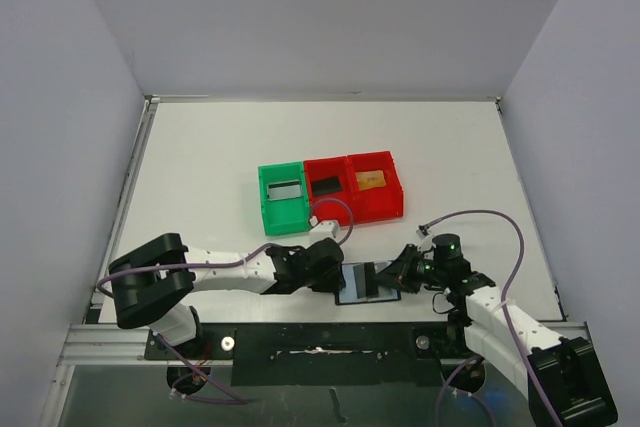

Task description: Take the credit cards out of the card holder

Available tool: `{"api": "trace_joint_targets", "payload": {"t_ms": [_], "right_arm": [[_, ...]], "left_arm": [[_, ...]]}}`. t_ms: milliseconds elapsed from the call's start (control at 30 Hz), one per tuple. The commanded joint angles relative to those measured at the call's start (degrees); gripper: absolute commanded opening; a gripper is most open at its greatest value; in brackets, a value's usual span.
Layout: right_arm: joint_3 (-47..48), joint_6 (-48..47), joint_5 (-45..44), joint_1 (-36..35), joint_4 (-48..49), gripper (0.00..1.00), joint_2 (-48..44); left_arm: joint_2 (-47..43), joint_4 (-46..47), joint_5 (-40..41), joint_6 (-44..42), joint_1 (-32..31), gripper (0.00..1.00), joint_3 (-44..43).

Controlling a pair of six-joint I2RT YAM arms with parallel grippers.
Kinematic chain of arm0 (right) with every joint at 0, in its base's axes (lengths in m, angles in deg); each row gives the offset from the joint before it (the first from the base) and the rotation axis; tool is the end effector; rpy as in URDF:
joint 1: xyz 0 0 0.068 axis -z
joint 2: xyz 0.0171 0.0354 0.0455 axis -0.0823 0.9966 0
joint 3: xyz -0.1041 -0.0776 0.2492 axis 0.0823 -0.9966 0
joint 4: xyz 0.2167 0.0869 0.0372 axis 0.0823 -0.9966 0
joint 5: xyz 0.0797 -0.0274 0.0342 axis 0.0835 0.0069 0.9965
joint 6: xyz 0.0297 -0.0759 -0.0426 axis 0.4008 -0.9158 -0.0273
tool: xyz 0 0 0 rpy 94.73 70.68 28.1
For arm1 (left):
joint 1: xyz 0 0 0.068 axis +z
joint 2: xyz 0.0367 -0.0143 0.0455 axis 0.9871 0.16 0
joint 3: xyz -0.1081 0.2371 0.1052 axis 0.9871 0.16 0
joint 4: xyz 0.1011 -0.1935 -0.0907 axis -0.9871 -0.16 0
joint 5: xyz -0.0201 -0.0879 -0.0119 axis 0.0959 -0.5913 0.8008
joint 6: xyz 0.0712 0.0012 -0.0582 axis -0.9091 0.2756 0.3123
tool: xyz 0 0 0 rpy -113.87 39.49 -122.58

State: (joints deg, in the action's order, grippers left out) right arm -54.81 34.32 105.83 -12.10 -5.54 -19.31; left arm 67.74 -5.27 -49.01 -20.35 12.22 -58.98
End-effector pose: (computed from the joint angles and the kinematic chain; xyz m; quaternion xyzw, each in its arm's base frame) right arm 0.1163 0.0844 0.1113 0.2067 0.8671 0.4381 0.1160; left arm 0.1266 -0.2847 0.1443 0.0408 0.9384 -0.2673 0.2153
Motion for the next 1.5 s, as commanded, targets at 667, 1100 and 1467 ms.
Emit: {"api": "trace_joint_targets", "payload": {"t_ms": [667,1100,1467], "right_arm": [[-0.69,5.50,-1.53,-4.85,14.49,0.07,6.39],[0.05,5.55,-1.24,-5.42,16.06,0.18,6.91],[2.01,5.76,-2.58,-7.65,19.90,0.20,12.47]], "left_arm": [[7.09,1.08,-2.26,-5.03,0.28,0.02,-6.62],[5.41,4.00,-1.87,-1.86,0.50,0.00,0.35],[5.57,3.19,-1.73,-1.64,0.29,0.00,0.17]]}}
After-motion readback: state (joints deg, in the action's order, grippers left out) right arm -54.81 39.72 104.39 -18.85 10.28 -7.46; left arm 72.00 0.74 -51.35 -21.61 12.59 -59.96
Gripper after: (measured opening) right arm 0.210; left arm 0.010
